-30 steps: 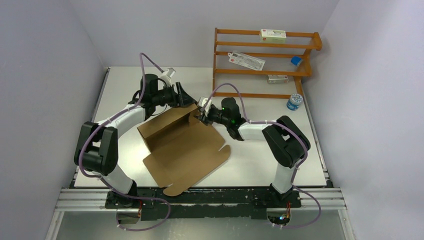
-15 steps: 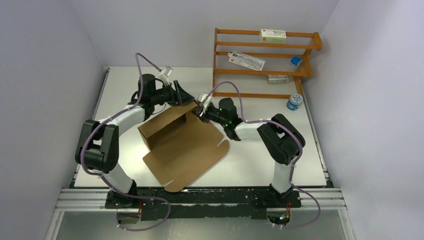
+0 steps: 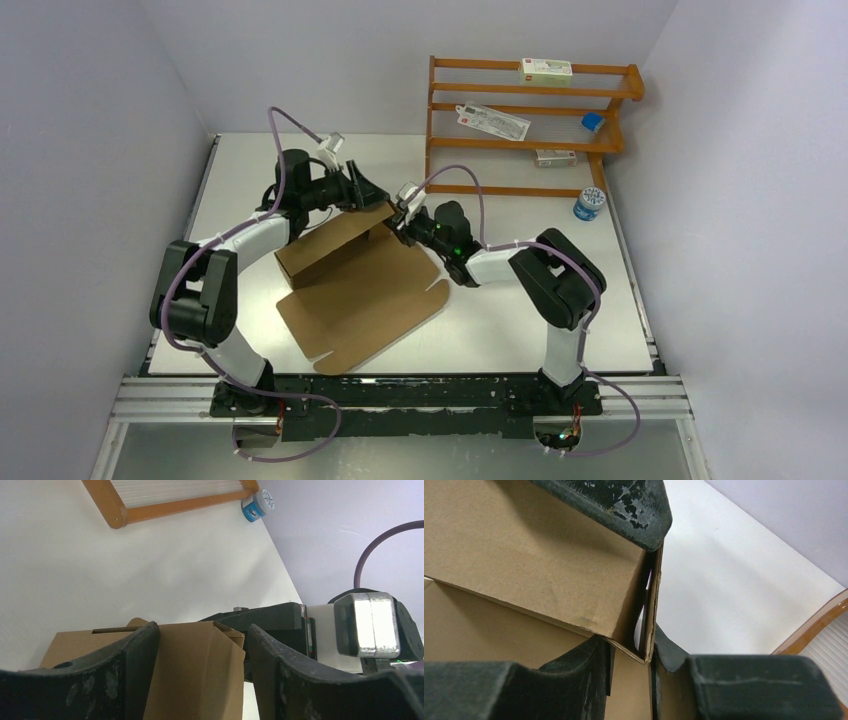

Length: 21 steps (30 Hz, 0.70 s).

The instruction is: Fold the paper box

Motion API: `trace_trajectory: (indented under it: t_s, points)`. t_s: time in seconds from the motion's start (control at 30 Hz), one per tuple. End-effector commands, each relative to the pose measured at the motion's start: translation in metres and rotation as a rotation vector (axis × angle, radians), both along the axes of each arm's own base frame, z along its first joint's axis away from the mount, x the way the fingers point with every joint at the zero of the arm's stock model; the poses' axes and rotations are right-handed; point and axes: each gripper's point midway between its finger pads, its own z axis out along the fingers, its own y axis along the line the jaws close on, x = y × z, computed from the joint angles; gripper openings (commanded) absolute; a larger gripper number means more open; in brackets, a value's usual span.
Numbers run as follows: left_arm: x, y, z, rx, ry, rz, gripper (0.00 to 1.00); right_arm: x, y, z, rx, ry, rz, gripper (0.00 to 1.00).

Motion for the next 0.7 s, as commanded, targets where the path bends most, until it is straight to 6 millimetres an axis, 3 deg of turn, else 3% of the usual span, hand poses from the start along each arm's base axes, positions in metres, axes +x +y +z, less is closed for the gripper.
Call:
trace_trajectory:
  t_s: [0.0, 0.17, 0.33, 0.5, 0.6, 0.67]
  points:
    - [-0.02, -0.008, 0.0, 0.04, 0.04, -0.068, 0.69, -0.004, 0.002, 0.071, 0.147, -0.133, -0.017, 0.15]
    - [-0.01, 0.007, -0.008, 0.128, 0.053, 0.0, 0.71, -0.006, -0.002, 0.079, 0.144, -0.081, -0.032, 0.15]
    - [-0.021, -0.003, -0.003, 0.028, 0.065, -0.052, 0.71, -0.002, -0.005, 0.081, 0.144, -0.019, -0.074, 0.17]
    - [-0.038, -0.014, -0.012, -0.045, 0.114, -0.103, 0.72, -0.001, -0.009, 0.062, 0.098, 0.097, -0.128, 0.22]
    - [-0.041, -0.016, -0.013, -0.075, 0.121, -0.117, 0.72, -0.015, -0.004, 0.038, 0.039, 0.082, -0.04, 0.33]
    - [-0.038, -0.015, -0.017, -0.055, 0.12, -0.112, 0.72, -0.024, -0.001, 0.037, 0.059, 0.013, 0.025, 0.41]
